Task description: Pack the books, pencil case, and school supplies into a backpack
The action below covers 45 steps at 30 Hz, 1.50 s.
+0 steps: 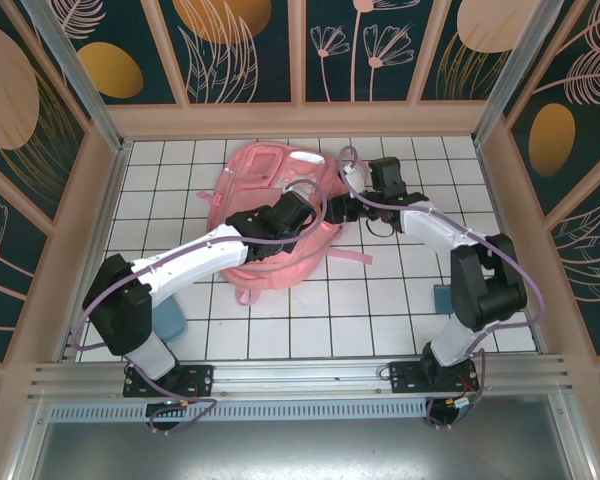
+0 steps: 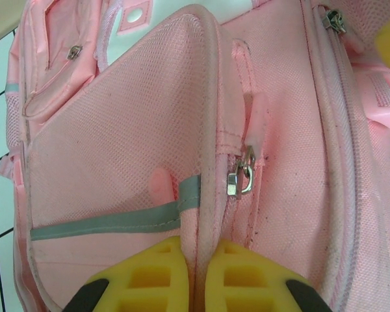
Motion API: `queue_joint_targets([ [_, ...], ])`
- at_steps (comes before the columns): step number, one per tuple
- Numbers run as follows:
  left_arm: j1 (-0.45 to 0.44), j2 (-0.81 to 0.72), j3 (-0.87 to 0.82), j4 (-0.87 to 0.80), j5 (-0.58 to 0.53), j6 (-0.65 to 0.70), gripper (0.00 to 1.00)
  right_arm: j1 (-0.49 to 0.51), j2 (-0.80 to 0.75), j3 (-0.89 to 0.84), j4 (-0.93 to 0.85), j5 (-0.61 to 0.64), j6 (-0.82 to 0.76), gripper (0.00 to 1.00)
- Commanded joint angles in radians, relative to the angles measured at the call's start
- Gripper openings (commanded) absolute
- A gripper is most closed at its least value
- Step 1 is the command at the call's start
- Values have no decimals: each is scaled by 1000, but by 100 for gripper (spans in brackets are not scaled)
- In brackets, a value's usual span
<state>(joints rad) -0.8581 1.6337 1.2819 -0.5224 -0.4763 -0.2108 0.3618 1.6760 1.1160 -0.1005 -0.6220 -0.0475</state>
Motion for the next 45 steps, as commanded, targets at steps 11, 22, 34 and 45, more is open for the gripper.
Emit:
queue_joint_targets([
  [11,2,-69,-9,68,-38,-5,0,-33,192,190,-160,-231,-197,64],
  [22,2,-66,-6,67,-44,-4,0,-32,184,181,-184,-249,-234,27],
  [34,5,-66,-3,69,-44,-4,0,-22,177,164,-202,-204,-251,37],
  [45,5,-64,-3,72,-41,-6,0,-6,164,170,-180,-92,-236,14],
])
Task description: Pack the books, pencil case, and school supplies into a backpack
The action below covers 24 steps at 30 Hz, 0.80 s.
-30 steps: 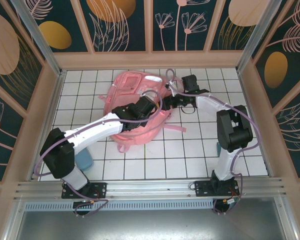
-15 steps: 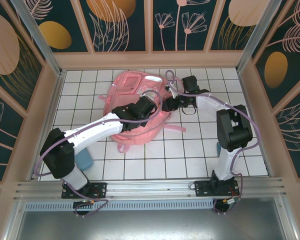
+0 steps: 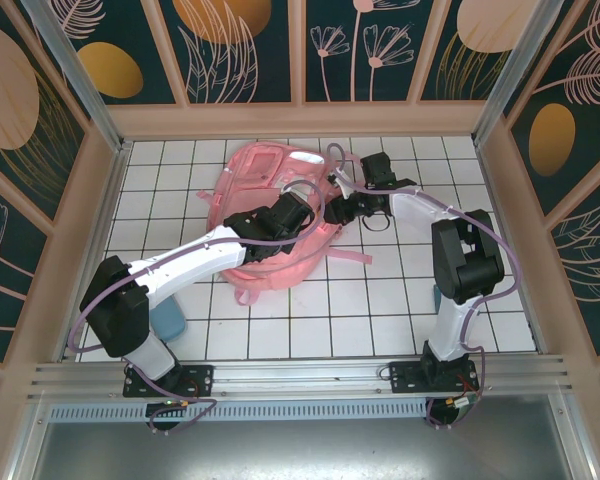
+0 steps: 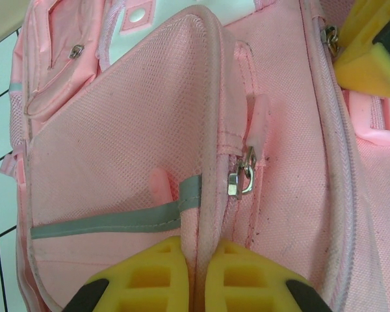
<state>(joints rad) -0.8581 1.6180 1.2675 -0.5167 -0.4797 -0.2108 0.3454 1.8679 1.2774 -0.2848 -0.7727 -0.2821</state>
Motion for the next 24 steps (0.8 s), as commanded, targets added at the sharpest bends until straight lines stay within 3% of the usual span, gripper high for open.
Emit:
queue_joint_targets([
  [1,5,-49,10,66,-38,-7,0,11,-43,1,16,83,3,10],
  [7,7,-49,6,69,-45,-4,0,11,-115,-5,5,169,1,0],
  [20,8,-37,-5,101,-46,-8,0,67,-197,-33,-62,125,4,0],
  [22,8,-40,-8,103,-50,-6,0,66,-207,-63,-8,182,49,6],
  [24,11,-47,-15,101,-60,6,0,60,-201,-69,11,241,61,23],
])
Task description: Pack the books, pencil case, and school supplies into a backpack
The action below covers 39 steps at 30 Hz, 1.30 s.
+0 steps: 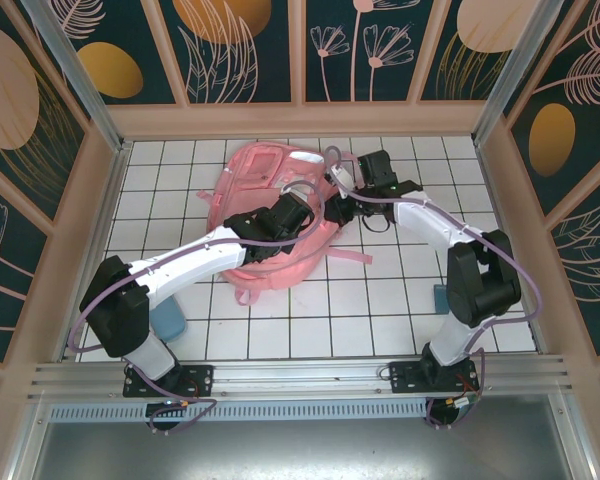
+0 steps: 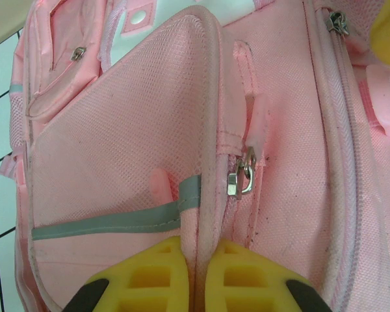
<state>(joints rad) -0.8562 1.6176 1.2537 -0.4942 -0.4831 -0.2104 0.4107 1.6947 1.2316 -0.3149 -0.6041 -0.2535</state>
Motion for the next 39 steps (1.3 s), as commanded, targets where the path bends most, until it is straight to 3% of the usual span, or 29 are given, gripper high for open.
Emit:
queue_joint_targets([
  [1,11,-52,-6,77,-70,15,0,-4,-22,-21,45,110,28,28],
  [6,50,-118,-46,77,-96,51,0,6,40,34,11,137,-46,39],
  [15,98,-228,-124,114,-44,62,0,48,128,143,-53,-2,-135,39],
  [21,110,-236,-132,115,-45,66,0,59,103,115,-35,-76,-141,41],
  [35,116,-242,-132,115,-36,60,0,67,79,80,0,-108,-102,40],
  [39,116,-245,-131,116,-31,62,0,78,84,81,0,-78,-100,32],
])
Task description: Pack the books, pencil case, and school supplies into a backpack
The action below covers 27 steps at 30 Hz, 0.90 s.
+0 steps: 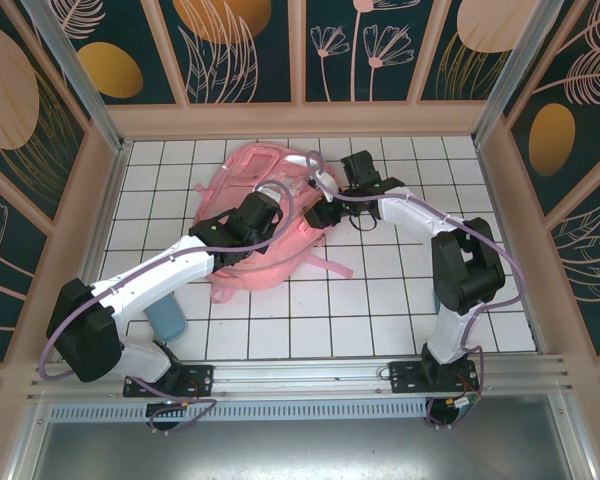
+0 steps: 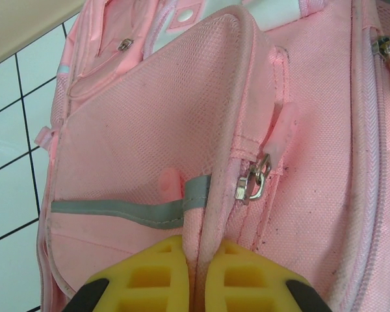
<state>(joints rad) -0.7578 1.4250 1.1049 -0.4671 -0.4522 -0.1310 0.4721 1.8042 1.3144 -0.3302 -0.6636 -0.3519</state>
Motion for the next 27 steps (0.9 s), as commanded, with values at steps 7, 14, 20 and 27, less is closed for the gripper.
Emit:
queue_joint_targets([
  [7,17,-59,16,88,-47,-16,0,31,49,35,1,63,-6,15],
  [14,18,-59,13,90,-41,-18,0,34,46,42,45,158,17,1],
  [20,17,-58,12,91,-42,-18,0,47,41,40,21,90,-8,27],
  [27,18,-60,6,99,-32,-20,0,51,27,6,90,63,61,27],
])
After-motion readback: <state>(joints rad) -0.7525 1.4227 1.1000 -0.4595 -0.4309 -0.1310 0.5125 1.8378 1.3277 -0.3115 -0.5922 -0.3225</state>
